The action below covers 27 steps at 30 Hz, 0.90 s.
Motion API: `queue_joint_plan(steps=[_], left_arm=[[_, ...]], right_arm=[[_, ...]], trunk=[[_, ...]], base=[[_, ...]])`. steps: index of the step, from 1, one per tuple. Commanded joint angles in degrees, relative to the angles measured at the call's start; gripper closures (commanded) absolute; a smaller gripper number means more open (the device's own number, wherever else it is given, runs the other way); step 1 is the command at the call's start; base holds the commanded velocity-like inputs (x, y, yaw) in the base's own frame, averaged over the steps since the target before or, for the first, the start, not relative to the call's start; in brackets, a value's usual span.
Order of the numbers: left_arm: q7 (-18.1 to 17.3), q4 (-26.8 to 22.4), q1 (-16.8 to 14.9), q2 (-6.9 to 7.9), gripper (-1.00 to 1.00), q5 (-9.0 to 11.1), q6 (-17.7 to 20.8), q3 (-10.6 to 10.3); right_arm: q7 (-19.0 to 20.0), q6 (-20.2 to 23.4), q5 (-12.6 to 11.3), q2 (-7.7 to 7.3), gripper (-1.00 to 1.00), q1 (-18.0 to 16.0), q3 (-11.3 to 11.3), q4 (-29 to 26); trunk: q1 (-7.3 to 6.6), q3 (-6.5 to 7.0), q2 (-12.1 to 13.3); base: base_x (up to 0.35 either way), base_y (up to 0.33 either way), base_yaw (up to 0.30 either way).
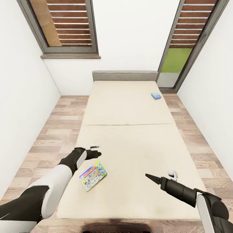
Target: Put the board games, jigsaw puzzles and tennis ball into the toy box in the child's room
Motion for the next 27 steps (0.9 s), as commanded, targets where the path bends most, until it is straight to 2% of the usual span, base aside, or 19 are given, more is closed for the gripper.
queue_joint_plan(steps=[1, 5, 9, 12, 13, 17, 18, 22, 27], left_arm=[[-0.06, -0.08, -0.10, -0.03, -1.00, 0.23, 0.37, 0.34], [-0.05, -0.08, -0.28, -0.01, -1.00, 0.23, 0.35, 0.34], [-0.06, -0.08, -0.36, 0.00, -1.00, 0.23, 0.35, 0.37], [-0.08, -0.08, -0.38, 0.01, -1.00, 0.23, 0.34, 0.37], [-0.07, -0.08, -0.39, 0.01, -1.00, 0.23, 0.34, 0.36], [-0.07, -0.08, -0.40, 0.01, -1.00, 0.23, 0.34, 0.35], [-0.08, -0.08, -0.40, 0.01, -1.00, 0.23, 0.33, 0.35], [-0.09, -0.08, -0.40, 0.01, -1.00, 0.23, 0.30, 0.35], [-0.08, -0.10, -0.40, 0.03, -1.00, 0.23, 0.27, 0.34]], right_arm=[[0.40, 0.23, 0.19, 0.00, -1.00, -0.03, -0.07, -0.02], [1.10, 0.29, -0.14, -0.05, -1.00, 0.00, -0.16, -0.08], [4.42, -0.41, -0.67, -1.07, -1.00, 0.02, -0.21, -0.16], [9.38, -1.21, -0.82, -2.02, -1.00, -0.01, -0.20, -0.18], [13.79, -1.97, -0.87, -2.61, -1.00, -0.03, -0.24, -0.20], [23.49, -3.98, -0.90, -3.66, -1.00, -0.05, -1.10, -0.25], [27.73, -4.82, -0.88, -4.05, -1.00, -0.05, -2.11, -0.26], [33.28, -5.90, -0.32, -4.52, -1.00, -0.06, -5.08, -0.28], [35.25, -6.33, -0.07, -4.67, -1.00, -0.06, -7.03, -0.26]], trunk=[[0.03, -0.18, -0.10], [0.03, -0.55, -0.10], [0.03, -0.92, -0.10], [0.03, -1.20, -0.10], [0.03, -1.30, -0.10], [0.03, -1.67, -0.10], [0.03, -1.76, -0.10], [0.03, -2.13, -0.10], [0.03, -2.60, -0.10]], base=[[0.000, 0.000, 0.000], [0.000, 0.000, 0.000], [0.000, 0.000, 0.000], [0.000, 0.000, 0.000], [0.000, 0.000, 0.000], [0.000, 0.000, 0.004], [0.000, 0.000, 0.030], [0.000, 0.000, 0.044], [0.000, 0.000, 0.057]])
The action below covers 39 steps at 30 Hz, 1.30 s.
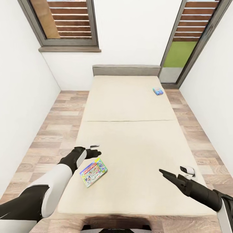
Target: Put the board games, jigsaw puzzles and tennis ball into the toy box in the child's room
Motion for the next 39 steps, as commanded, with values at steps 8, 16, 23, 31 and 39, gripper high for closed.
queue_joint_plan(steps=[8, 16, 23, 31, 39], left_arm=[[-0.02, -1.66, -0.02, 0.14, -1.00, 0.17, 0.49, 0.38], [0.97, -2.37, -0.15, 0.14, -1.00, 0.17, 0.39, 0.42], [5.27, -2.50, -1.05, -0.07, -1.00, 0.22, -1.39, 0.47], [6.96, -2.52, -1.64, -0.21, -1.00, 0.23, -1.99, 0.51], [7.19, -2.52, -2.21, -0.27, -1.00, 0.23, -2.16, 0.52]], right_arm=[[0.04, 0.42, 0.11, 0.00, -1.00, -0.03, -0.63, 0.04], [-1.60, 0.41, 0.13, 0.08, -1.00, -0.03, -0.65, 0.05], [-2.29, 0.40, 0.14, 0.24, -1.00, -0.03, -0.64, 0.05], [-2.38, 0.40, 0.14, 0.26, -1.00, -0.03, -0.59, 0.05], [-2.39, 0.40, 0.14, 0.34, -1.00, -0.03, -0.56, 0.05]], trunk=[[0.03, -0.83, -0.10], [0.03, -1.57, -0.10], [0.03, -2.22, -0.10], [0.03, -2.97, -0.10], [0.03, -3.71, -0.10]], base=[[0.000, 0.000, 0.042], [0.000, 0.000, 0.007], [0.000, 0.000, 0.001], [0.000, 0.000, 0.000], [0.000, 0.000, 0.000]])
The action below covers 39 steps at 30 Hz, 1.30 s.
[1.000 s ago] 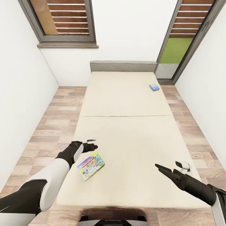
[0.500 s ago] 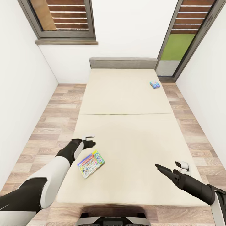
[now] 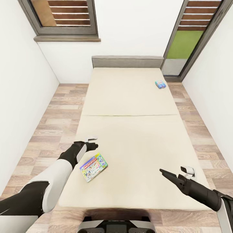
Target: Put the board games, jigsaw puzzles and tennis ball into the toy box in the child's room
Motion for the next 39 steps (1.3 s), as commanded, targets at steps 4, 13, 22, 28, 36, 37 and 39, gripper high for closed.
queue_joint_plan(steps=[4, 13, 22, 28, 36, 37, 39], left_arm=[[0.25, -0.10, -0.08, -0.09, -1.00, 0.27, -0.13, 0.34], [0.26, -0.10, -0.11, -0.14, -1.00, 0.27, -1.12, 0.28], [0.26, -0.10, -0.12, -0.75, -1.00, 0.27, -1.21, 0.25], [0.19, -0.10, -0.12, -0.88, -1.00, 0.27, -1.24, 0.19], [0.10, -0.15, -0.12, -0.89, -1.00, 0.27, -1.27, 0.12], [0.10, -0.16, -0.12, -0.89, -1.00, 0.27, -1.27, 0.11], [0.07, -0.17, -0.12, -0.85, -1.00, 0.27, -1.29, 0.09]], right_arm=[[0.10, 0.51, -0.12, 0.05, -1.00, -0.03, -0.01, -0.01], [-0.42, 0.51, -0.12, 0.13, -1.00, -0.03, -0.01, -0.01], [-1.03, 0.51, -0.12, 0.18, -1.00, -0.03, -0.01, -0.01], [-1.12, 0.51, -0.12, 0.18, -1.00, -0.03, -0.01, -0.01], [-1.13, 0.51, -0.12, 0.18, -1.00, -0.03, -0.01, -0.01], [-1.13, 0.51, -0.12, 0.18, -1.00, -0.03, -0.01, -0.01], [-1.14, 0.51, -0.12, 0.18, -1.00, -0.03, -0.01, -0.01]], trunk=[[0.03, -0.45, -0.09], [0.03, -1.29, -0.09], [0.03, -2.12, -0.09], [0.03, -2.68, -0.09], [0.03, -3.43, -0.09], [0.03, -3.52, -0.09], [0.03, -3.70, -0.09]], base=[[0.000, 0.000, 0.000], [0.000, 0.000, 0.000], [0.000, 0.000, 0.000], [0.000, 0.000, 0.000], [0.000, 0.000, 0.000], [0.000, 0.000, 0.000], [0.000, 0.000, 0.000]])
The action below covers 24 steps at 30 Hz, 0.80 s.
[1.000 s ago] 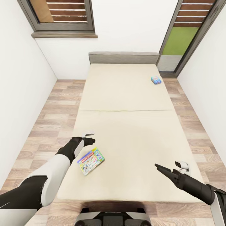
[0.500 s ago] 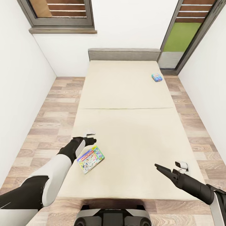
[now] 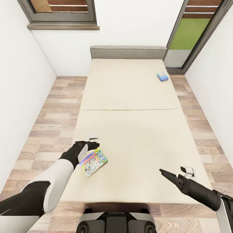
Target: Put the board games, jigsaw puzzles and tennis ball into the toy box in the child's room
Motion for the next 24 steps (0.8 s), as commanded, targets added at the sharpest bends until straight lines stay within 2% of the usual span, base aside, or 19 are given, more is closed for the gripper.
queue_joint_plan(steps=[1, 24], left_arm=[[0.21, -0.10, -0.01, -0.02, -1.00, 0.27, 0.32, 0.32], [0.30, -3.50, -0.01, 0.09, -1.00, 0.15, 0.58, 0.10]], right_arm=[[0.09, 0.49, -0.13, -0.01, -1.00, -0.02, -0.02, -0.01], [-1.61, 0.49, -0.14, 0.15, -1.00, -0.02, 0.06, -0.01]], trunk=[[0.03, -0.17, -0.09], [0.03, -2.30, -0.09]], base=[[0.000, 0.000, 0.000], [0.000, 0.000, 0.000]])
